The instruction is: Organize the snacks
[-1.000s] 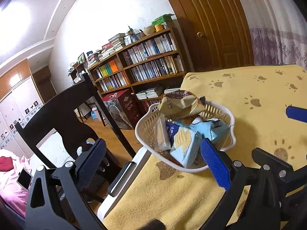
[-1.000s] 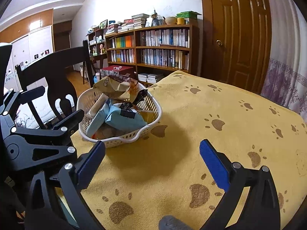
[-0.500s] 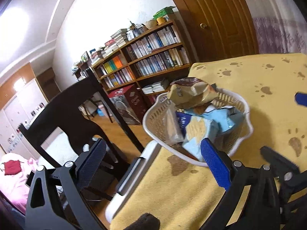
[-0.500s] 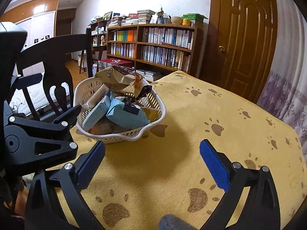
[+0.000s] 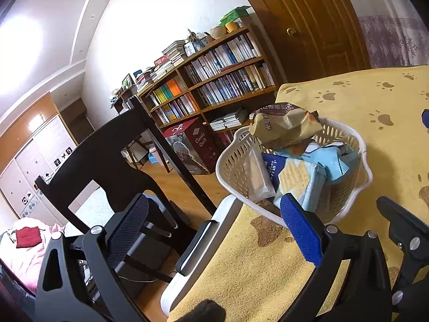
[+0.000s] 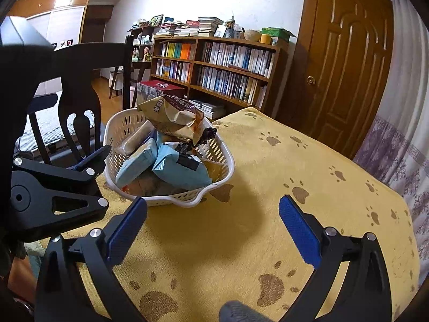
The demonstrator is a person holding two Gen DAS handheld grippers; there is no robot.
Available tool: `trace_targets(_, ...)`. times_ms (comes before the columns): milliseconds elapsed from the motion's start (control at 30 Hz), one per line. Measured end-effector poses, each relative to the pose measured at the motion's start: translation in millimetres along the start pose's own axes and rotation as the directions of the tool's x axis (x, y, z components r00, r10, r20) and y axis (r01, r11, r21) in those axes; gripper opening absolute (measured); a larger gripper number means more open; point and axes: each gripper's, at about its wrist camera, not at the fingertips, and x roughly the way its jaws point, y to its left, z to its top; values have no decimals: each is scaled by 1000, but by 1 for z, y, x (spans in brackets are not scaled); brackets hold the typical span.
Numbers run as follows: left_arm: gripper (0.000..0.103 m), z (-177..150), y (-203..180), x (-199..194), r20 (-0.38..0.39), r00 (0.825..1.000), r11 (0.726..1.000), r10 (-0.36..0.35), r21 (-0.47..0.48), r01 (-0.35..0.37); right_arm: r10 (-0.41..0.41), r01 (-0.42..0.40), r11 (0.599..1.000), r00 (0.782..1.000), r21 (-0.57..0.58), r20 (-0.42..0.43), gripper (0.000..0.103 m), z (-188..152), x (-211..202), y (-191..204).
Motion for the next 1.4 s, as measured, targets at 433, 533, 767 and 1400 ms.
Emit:
trace_targets(433, 100, 1, 4, 1, 0, 1000, 1000, 6, -1, -6, -1, 1, 1000, 1000, -25, -6, 98, 2, 3, 5)
trace_targets(533, 100, 1, 2, 0, 2, 1000, 1000, 5, 4, -5, -1, 1, 1000, 1000, -23, -12, 98, 3, 5, 4)
trace_targets(767, 100, 1, 2, 0, 2, 1000, 1000, 5, 3, -5, 20, -20, 1000, 999, -13, -25, 98, 1, 8, 3)
trace_targets(1400, 100, 5, -5, -11, 3, 999, 999, -45, -7, 45, -18, 21, 999, 997, 31, -72, 98, -10, 5, -23)
